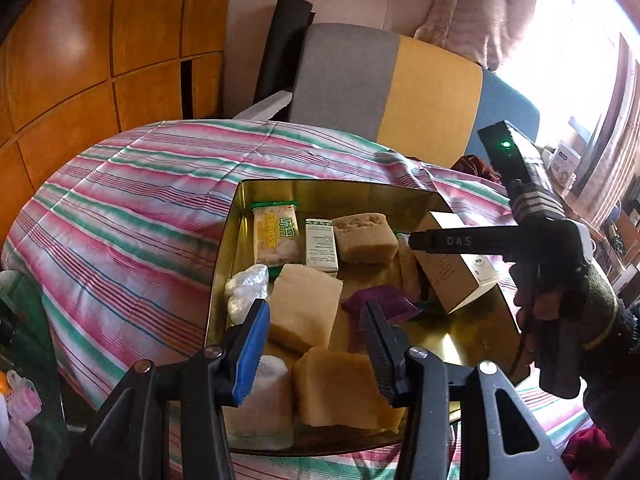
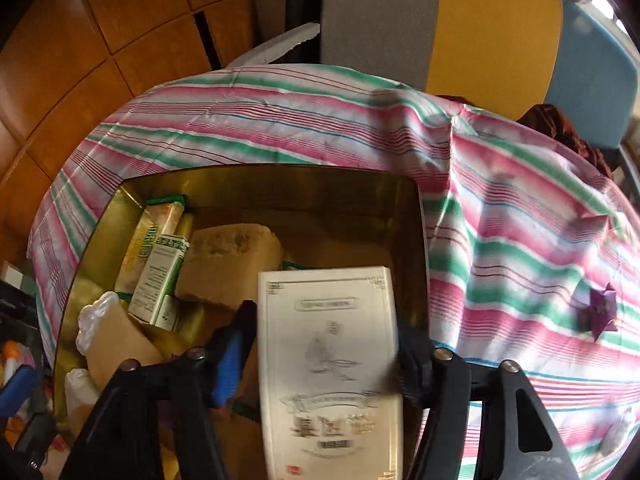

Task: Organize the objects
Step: 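Carry the cream tea box into the gold tray and open the right gripper, then move both grippers back toward the purple packet and plastic bag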

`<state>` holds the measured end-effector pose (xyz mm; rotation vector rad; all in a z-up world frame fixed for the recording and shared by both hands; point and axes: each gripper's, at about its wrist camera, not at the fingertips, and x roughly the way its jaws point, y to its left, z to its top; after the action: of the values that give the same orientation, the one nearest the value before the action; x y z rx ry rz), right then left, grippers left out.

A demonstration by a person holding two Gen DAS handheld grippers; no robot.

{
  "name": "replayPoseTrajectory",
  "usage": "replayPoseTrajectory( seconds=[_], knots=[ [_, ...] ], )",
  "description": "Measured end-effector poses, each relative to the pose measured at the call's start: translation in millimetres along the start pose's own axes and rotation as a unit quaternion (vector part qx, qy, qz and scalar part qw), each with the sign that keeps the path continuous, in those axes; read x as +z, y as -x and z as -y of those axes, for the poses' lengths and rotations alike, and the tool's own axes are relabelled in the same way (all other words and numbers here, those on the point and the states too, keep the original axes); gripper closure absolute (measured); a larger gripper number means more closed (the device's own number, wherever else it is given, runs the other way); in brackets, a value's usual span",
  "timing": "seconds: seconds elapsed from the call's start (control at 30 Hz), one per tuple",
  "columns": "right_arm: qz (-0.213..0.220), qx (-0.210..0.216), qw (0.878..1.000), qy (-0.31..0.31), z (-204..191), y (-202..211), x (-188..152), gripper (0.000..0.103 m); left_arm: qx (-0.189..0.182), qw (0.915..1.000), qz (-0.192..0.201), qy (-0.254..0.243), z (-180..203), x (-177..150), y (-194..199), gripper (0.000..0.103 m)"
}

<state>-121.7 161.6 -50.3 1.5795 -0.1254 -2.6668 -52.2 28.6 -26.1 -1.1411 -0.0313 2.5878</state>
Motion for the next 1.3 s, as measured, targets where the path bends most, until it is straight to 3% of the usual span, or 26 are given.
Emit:
replayPoseTrajectory(
  seconds=[0.37,0.67,0.83,1.07,1.3],
  knots=[
    [0.071,0.024,0.997,-0.017,5,47,-12,0.021,-0.004,1.0000,0.004,-0.005,6,-1,6,0.052],
    [0.114,0.033,0.992,-0.046,34,93,-43,0.017,-0.011,0.9997,0.009,-0.020,21,-1,14,0.052],
    [0.126,0.012,0.989,-0.077,77,114,-69,0.015,-0.023,0.9991,0.009,-0.033,35,0,16,0.051],
    [0.118,-0.050,0.982,-0.142,160,132,-112,0.012,-0.039,0.9976,0.006,-0.058,57,-1,16,0.051],
    [0.123,-0.099,0.956,-0.246,266,157,-156,0.004,-0.058,0.9947,-0.003,-0.085,85,1,13,0.051]
  ],
)
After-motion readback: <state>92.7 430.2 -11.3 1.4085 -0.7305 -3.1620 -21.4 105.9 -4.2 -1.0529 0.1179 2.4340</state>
